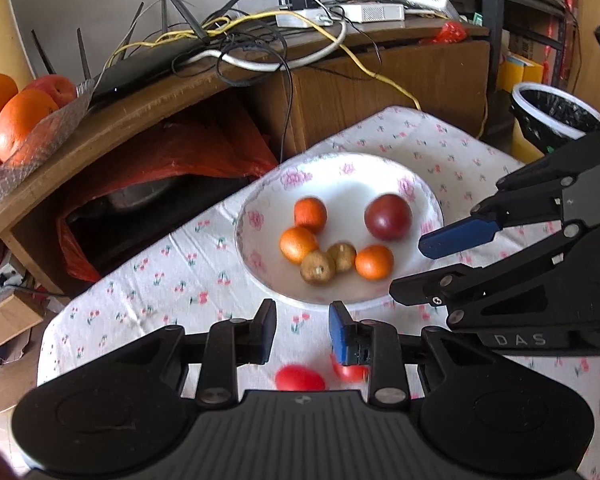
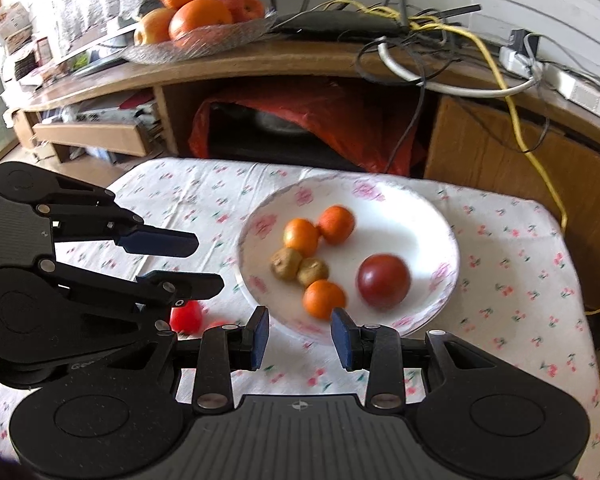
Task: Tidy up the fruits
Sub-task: 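Move both open tools to the two red tomatoes on the tablecloth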
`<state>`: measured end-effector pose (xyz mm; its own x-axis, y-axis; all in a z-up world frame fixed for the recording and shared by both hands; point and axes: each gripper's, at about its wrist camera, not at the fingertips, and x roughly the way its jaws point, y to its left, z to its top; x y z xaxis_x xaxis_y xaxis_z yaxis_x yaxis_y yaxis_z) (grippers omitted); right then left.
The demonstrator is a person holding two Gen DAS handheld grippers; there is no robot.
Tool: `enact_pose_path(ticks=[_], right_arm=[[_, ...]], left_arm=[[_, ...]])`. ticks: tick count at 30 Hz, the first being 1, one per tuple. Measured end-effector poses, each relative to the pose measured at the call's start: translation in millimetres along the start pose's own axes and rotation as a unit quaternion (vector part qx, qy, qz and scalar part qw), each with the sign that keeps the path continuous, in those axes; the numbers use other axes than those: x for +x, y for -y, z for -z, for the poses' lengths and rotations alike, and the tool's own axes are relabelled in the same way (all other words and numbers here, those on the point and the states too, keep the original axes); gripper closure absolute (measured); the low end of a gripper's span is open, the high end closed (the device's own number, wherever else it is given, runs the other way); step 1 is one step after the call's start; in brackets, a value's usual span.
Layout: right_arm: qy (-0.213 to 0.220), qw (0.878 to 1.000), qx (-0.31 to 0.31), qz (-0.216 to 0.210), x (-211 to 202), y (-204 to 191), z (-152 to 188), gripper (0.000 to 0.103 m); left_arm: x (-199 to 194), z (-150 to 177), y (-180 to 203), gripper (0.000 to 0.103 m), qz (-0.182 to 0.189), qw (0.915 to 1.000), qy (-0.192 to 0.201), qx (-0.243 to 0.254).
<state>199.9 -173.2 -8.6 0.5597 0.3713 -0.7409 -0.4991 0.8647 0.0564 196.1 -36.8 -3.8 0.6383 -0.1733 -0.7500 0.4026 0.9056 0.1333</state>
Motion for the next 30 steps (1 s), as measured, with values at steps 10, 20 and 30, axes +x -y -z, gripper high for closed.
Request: enact_pose_path(ticks=[10, 20, 30], right_arm=[[-0.035, 0.998, -0.015, -0.042, 17, -18, 14, 0.073], [-0.041, 0.996, -0.037, -0.075, 38, -32, 11, 0.073], [-0.037, 0.996, -0.034, -0.08, 48, -29, 10, 0.077]], left_arm=[[-5, 32, -13, 0.065, 0.013, 0.9994, -0.033, -0.004], [-3, 44, -22, 0.064, 0.031, 0.9983, -0.048, -0.009], [8, 42, -22, 0.065, 0.043, 0.9973, -0.056, -0.018]])
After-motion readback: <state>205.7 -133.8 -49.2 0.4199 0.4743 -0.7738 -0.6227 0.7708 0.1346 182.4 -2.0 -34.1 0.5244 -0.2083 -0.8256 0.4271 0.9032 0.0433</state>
